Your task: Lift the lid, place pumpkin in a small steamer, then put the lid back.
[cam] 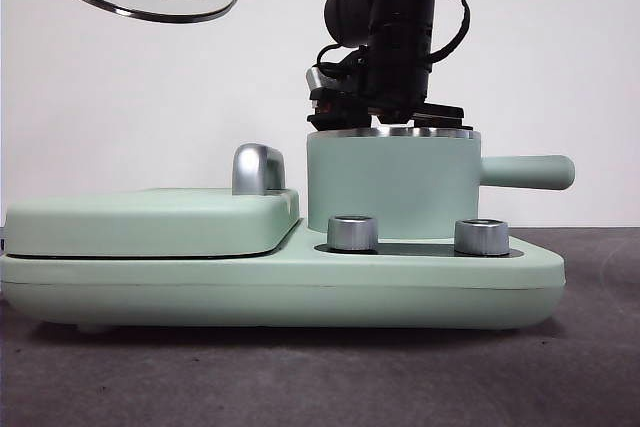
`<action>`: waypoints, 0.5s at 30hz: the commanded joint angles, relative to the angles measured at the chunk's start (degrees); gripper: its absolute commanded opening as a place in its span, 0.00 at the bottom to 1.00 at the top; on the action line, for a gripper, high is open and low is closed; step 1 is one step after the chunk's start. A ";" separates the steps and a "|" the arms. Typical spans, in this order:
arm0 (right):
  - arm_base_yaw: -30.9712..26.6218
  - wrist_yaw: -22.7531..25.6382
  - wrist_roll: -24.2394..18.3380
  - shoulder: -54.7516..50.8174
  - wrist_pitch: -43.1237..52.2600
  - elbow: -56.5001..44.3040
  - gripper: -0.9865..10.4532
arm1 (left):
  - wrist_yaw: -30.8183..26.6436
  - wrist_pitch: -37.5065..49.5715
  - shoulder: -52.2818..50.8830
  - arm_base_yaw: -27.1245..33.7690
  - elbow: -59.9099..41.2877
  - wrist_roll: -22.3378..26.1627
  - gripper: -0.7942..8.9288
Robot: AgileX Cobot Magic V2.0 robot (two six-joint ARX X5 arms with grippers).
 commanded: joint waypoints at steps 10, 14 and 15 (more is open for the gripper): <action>0.55 -0.17 0.81 -0.90 -3.32 7.87 0.56 | 0.15 1.84 0.57 -0.22 1.70 -0.72 0.13; 0.46 -0.17 1.51 -6.03 -6.82 14.38 0.56 | 0.15 1.86 0.59 -0.22 1.70 -0.72 0.13; 0.46 -0.11 1.62 -8.37 -6.93 14.16 0.55 | 0.15 1.86 0.59 -0.22 1.68 -0.72 0.13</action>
